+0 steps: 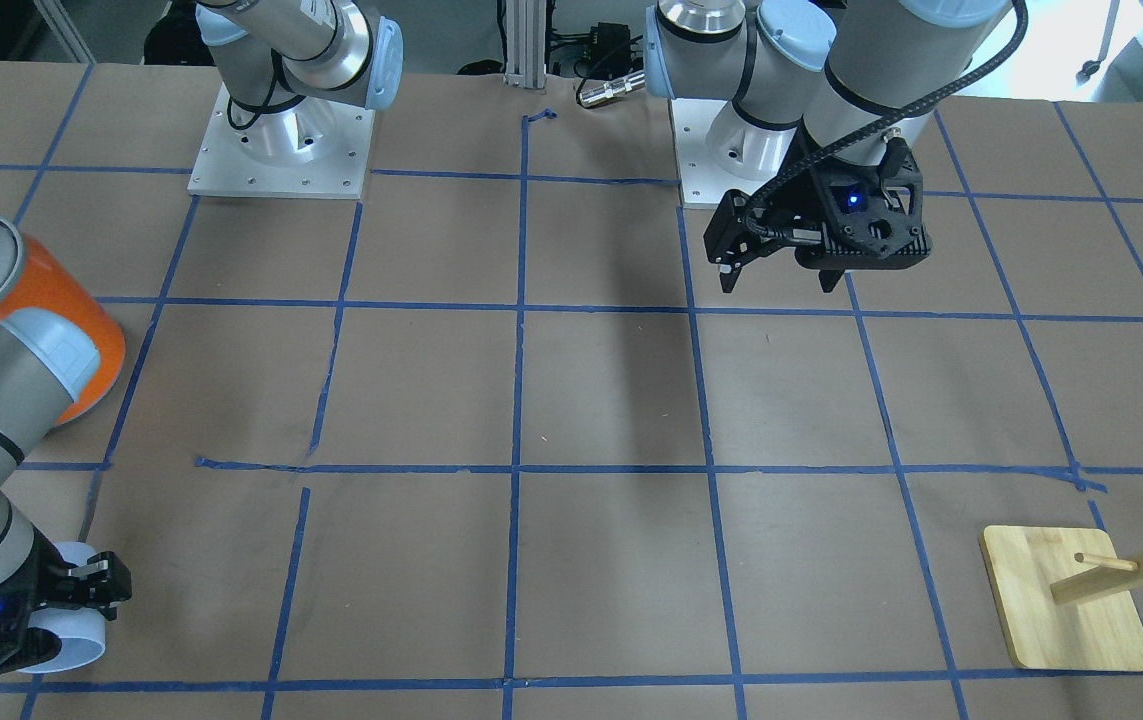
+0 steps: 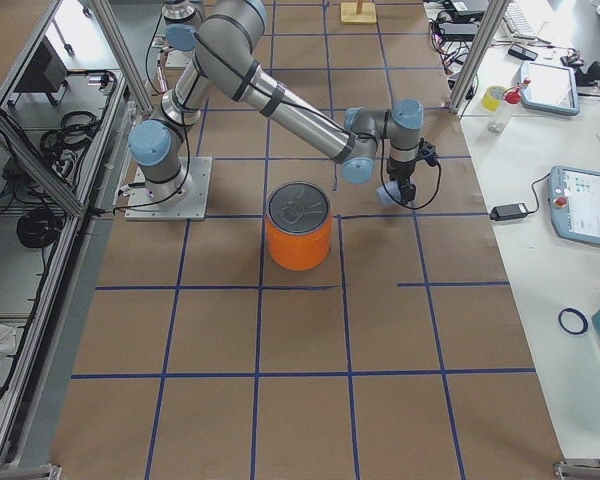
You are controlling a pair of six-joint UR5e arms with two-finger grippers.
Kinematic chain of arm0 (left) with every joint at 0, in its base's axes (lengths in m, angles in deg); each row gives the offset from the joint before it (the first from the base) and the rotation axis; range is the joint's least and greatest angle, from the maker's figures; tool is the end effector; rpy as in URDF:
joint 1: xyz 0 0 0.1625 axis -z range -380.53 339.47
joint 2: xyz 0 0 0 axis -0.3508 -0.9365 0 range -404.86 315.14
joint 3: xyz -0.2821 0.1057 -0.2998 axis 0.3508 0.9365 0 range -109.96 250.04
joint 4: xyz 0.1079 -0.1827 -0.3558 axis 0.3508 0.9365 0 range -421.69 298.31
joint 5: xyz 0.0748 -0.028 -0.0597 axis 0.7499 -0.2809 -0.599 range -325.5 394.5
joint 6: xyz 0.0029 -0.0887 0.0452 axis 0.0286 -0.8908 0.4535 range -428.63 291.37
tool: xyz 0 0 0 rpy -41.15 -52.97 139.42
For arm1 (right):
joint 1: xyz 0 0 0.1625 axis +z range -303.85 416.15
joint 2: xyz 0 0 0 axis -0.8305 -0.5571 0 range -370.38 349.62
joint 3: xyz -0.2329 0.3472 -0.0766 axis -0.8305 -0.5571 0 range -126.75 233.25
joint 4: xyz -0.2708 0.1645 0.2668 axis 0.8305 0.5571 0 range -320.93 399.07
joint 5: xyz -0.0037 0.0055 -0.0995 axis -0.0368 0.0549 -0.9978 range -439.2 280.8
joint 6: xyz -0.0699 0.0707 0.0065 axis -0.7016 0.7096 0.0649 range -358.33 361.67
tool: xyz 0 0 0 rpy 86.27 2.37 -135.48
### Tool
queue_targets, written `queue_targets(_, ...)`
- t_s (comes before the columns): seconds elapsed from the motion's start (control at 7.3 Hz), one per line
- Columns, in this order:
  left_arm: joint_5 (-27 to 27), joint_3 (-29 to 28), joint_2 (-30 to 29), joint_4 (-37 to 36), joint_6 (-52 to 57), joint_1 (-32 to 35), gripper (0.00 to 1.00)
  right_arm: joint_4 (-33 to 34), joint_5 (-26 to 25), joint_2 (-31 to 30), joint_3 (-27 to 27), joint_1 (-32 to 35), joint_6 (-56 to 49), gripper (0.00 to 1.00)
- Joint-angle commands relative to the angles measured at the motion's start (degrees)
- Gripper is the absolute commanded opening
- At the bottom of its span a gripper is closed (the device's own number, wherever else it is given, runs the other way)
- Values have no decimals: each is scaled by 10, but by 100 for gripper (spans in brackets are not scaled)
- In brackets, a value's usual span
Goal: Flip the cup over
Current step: 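Carry the cup with the right gripper toward the table center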
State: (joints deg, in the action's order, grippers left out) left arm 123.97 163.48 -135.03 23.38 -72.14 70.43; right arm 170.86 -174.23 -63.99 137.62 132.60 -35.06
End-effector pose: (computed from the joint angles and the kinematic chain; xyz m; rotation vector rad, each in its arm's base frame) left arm -0.1425 -0.4924 0.4655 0.0695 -3.1305 0.0352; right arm -0.0443 -0.7155 0.2257 0.5850 -2.9158 0.2041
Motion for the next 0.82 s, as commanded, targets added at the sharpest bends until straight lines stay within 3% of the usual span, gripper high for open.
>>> queue_targets(0.0, 0, 0, 0, 0, 0, 0, 100, -3, -31, -7, -5, 36, -123, 9)
queue_targets(0.41, 0, 0, 0, 0, 1, 0, 100, -107, -1, -47, -4, 104, -396, 0)
queue_targets(0.68, 0, 0, 0, -1, 1, 0, 100, -105, 20, -37, -6, 164, -442, 0)
